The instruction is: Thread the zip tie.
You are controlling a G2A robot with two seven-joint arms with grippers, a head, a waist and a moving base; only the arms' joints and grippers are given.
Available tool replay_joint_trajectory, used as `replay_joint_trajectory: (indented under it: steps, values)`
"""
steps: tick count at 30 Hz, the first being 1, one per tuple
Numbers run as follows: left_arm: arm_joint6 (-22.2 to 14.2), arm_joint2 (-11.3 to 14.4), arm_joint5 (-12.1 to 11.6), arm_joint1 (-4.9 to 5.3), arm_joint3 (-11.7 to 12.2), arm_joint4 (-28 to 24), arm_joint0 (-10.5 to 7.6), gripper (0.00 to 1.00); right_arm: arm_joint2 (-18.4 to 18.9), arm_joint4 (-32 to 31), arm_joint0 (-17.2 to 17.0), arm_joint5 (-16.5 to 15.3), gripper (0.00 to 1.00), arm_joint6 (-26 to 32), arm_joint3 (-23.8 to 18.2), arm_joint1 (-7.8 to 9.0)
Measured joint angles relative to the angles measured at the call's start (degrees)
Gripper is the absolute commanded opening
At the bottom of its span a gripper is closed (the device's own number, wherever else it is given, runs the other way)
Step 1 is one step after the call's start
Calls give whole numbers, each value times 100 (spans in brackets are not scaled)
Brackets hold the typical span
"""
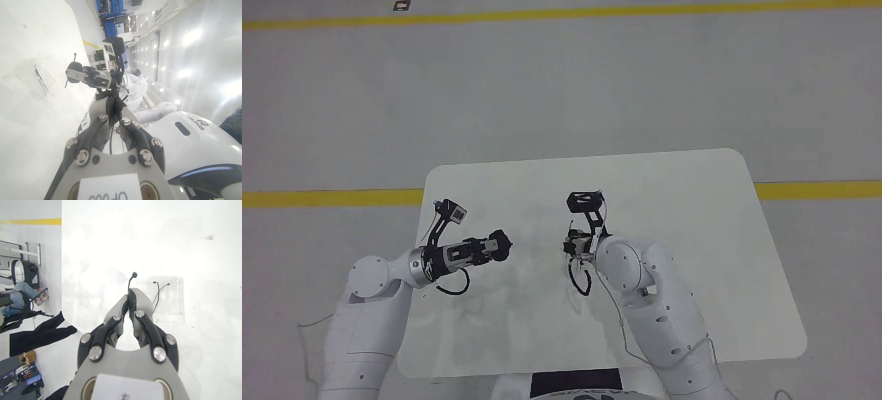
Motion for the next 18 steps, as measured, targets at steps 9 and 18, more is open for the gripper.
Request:
replay_joint_trajectory:
  steps: [9, 18]
  values:
    - [0, 0, 0, 0, 0, 0, 0, 0, -148, 72, -623, -304, 0, -1591, -958, 80]
    - [0, 0, 0, 0, 0, 0, 0, 0, -494, -330, -1052, -828, 0, -2997, -1005, 159]
